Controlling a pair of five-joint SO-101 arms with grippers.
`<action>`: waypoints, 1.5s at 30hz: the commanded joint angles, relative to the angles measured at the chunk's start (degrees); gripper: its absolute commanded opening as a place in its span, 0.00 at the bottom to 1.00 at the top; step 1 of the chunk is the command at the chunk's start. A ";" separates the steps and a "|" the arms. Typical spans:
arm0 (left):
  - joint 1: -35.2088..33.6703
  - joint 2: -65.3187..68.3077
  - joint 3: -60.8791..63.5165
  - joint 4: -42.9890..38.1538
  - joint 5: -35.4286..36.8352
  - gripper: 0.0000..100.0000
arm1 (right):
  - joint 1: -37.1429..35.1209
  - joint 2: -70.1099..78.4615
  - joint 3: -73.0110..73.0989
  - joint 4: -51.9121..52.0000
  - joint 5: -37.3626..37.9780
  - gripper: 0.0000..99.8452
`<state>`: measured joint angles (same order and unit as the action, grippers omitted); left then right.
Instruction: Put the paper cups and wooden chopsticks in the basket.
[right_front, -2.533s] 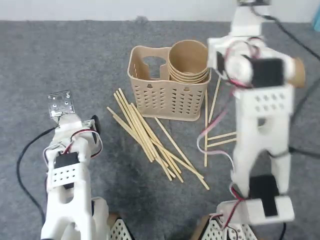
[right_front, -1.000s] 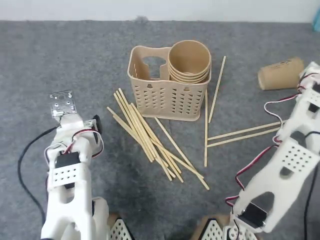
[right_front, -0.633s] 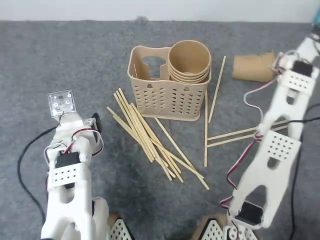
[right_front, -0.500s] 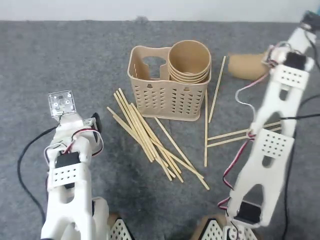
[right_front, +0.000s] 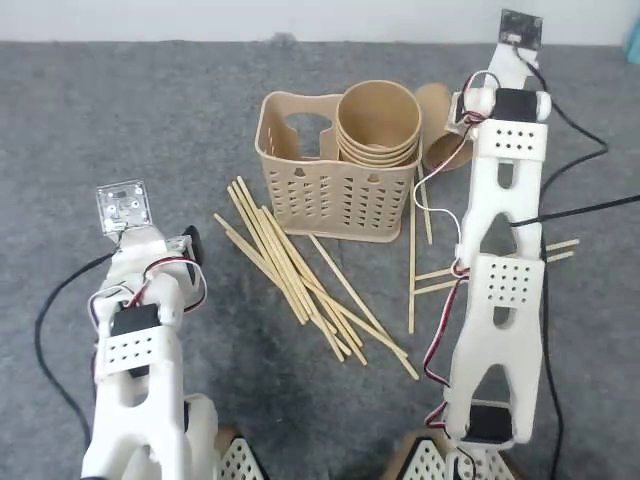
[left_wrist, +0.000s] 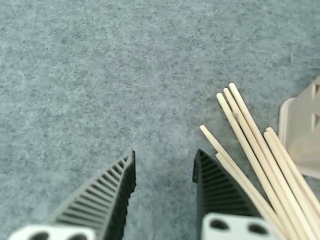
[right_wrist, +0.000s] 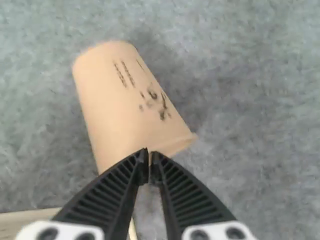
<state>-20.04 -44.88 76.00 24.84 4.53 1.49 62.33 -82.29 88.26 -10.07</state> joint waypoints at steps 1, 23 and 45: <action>0.35 -1.14 -0.22 -1.67 0.44 0.18 | 3.03 -2.42 -2.64 2.07 1.05 0.13; 0.35 -1.14 -0.22 -1.67 0.44 0.18 | 5.14 6.99 -2.64 -2.42 45.98 0.25; 0.44 -1.14 -0.22 -1.76 0.44 0.18 | 0.31 11.47 -9.67 -8.66 45.89 0.22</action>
<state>-20.04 -44.88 76.00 24.84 4.53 3.34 73.76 -89.67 82.73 34.95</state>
